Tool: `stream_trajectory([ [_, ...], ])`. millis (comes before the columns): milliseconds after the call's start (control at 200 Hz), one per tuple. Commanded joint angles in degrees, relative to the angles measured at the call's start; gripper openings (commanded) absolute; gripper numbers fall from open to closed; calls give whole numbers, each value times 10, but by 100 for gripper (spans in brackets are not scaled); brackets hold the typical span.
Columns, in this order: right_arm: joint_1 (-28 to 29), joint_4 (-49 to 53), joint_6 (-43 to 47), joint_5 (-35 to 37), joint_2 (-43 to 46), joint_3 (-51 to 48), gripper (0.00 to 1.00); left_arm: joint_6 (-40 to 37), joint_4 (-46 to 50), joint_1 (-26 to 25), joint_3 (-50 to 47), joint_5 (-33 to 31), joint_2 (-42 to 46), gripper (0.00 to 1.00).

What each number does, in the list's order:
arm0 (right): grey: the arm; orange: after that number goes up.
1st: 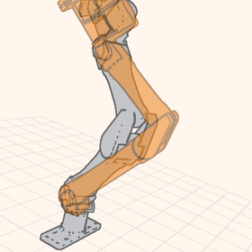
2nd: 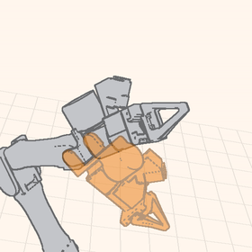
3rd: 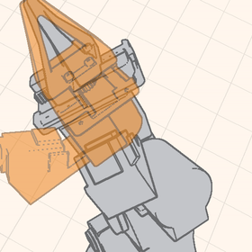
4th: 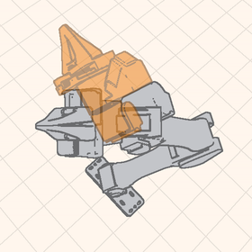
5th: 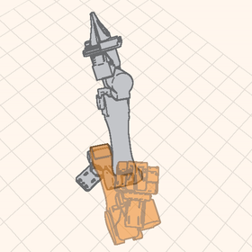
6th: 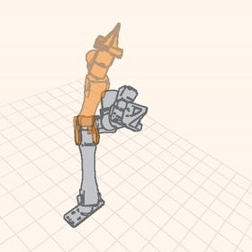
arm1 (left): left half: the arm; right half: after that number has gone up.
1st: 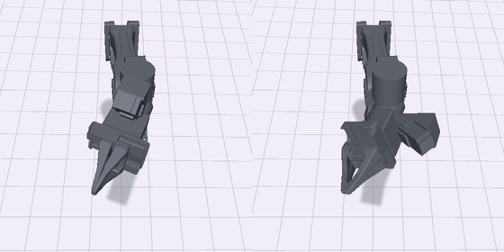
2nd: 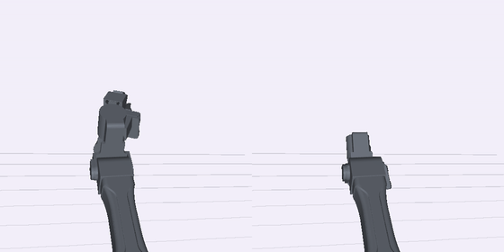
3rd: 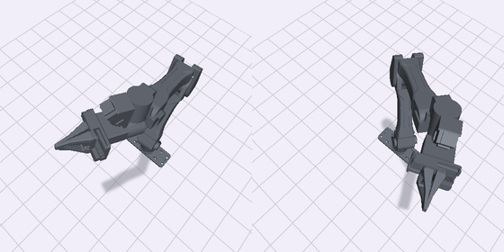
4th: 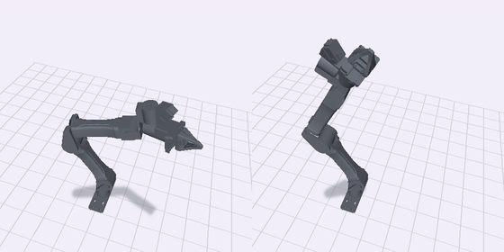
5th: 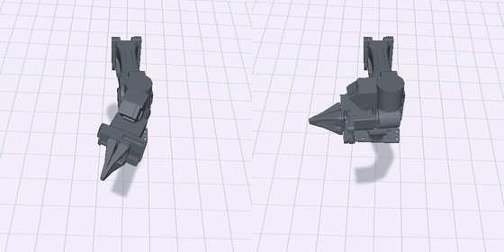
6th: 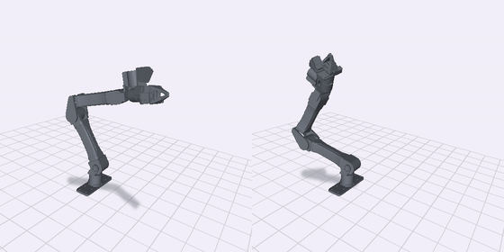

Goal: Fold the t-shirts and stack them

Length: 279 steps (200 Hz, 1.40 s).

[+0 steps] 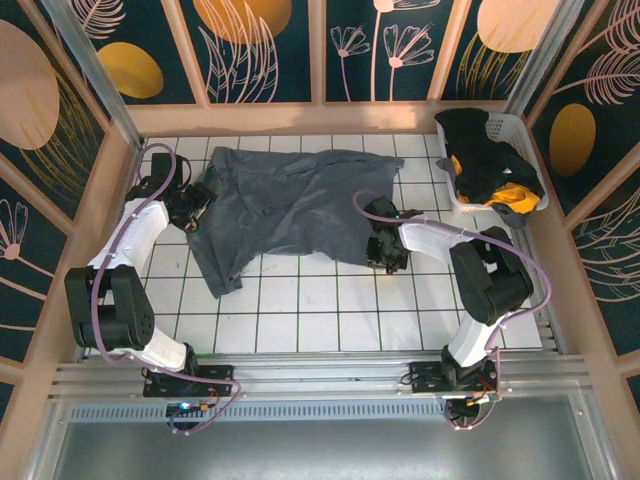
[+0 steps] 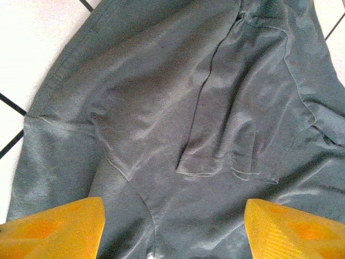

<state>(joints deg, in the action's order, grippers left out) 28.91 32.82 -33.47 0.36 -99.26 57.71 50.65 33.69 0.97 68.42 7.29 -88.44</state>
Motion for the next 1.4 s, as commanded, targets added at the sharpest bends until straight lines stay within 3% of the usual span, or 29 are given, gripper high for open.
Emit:
stream_trajectory([
  [0, -15, -19, -4, 8, -24, 11, 12, 2, 18, -2, 12, 6, 16, 69],
  [90, -29, -16, -7, 11, -9, 9, 0, 3, 22, -2, 12, 1, 21, 69],
  [310, -85, 38, -23, 102, 57, -2, 0, 5, 43, -2, -4, -34, 35, 69],
  [566, -182, 43, 8, 110, 83, -14, 0, -10, 43, -1, -58, -67, 25, 69],
  [741, -184, 34, 18, 86, 62, 6, 0, -21, 20, -1, -97, -62, 1, 63],
  [906, -184, 30, 21, 79, 59, 6, 0, -37, -36, -3, -139, 7, -24, 59],
  [1121, -184, 27, 23, 70, 56, 12, 0, -56, -53, -17, -144, 12, -73, 56],
  [1226, -184, 25, 23, 65, 55, 13, 0, -56, -70, -20, -146, 12, -93, 49],
  [1391, -184, 15, 23, 52, 66, 6, 0, -51, -97, -24, -138, 28, -117, 15],
])
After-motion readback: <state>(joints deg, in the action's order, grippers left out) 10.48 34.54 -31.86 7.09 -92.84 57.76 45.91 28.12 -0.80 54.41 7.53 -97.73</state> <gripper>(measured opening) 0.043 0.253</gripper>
